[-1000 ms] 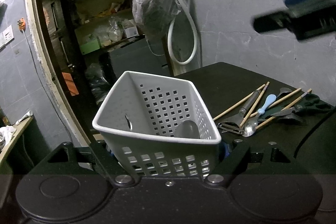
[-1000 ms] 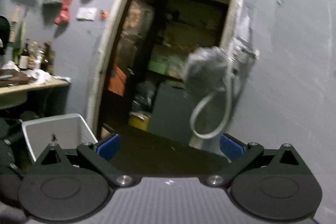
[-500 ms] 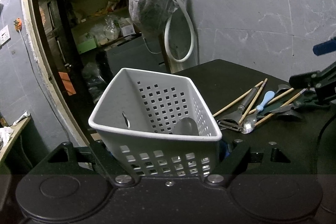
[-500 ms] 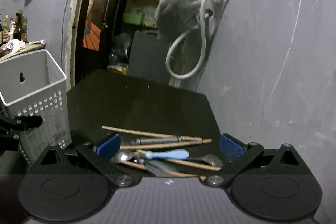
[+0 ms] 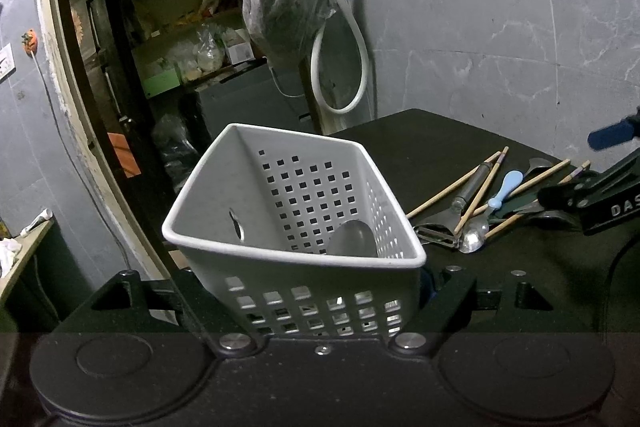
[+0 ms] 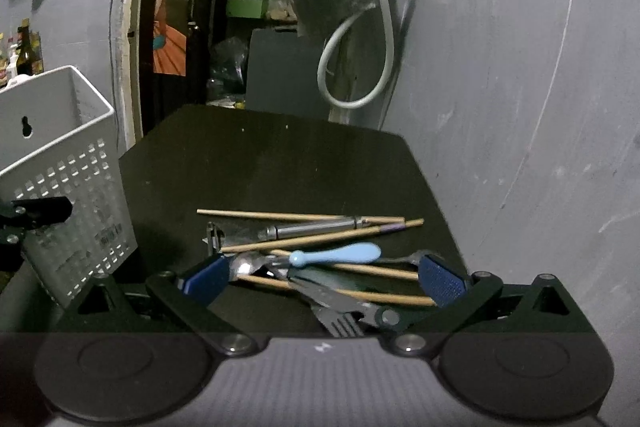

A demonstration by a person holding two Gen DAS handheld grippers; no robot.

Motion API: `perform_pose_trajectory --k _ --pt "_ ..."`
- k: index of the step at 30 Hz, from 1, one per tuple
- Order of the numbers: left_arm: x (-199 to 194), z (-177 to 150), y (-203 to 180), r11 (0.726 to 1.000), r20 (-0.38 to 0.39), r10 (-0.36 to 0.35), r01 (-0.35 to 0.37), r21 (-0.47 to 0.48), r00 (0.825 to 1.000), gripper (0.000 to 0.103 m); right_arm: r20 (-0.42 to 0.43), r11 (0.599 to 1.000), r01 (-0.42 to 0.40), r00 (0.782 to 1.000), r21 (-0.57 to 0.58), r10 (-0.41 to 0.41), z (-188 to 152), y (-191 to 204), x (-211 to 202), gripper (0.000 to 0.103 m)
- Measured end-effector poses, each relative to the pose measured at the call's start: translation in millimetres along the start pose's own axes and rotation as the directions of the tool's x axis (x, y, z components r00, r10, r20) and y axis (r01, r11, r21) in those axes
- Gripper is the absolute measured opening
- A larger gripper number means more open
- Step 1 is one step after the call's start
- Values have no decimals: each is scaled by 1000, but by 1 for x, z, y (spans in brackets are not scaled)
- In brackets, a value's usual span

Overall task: Organize utensils
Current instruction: 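Move the right gripper back over the utensil pile, then close the right gripper on the blue-handled spatula and lift it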

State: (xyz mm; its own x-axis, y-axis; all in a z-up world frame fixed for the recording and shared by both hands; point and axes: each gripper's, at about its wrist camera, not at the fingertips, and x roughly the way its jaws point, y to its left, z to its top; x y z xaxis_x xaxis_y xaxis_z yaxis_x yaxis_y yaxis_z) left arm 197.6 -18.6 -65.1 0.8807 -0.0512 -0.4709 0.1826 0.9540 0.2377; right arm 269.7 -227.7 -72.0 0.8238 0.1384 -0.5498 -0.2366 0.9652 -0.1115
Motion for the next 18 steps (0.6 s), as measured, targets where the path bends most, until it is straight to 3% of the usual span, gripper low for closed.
perform_pose_trajectory --k 18 --pt "1 0 1 1000 -7 2 -2 -6 1000 83 4 975 -97 995 200 98 5 -32 57 103"
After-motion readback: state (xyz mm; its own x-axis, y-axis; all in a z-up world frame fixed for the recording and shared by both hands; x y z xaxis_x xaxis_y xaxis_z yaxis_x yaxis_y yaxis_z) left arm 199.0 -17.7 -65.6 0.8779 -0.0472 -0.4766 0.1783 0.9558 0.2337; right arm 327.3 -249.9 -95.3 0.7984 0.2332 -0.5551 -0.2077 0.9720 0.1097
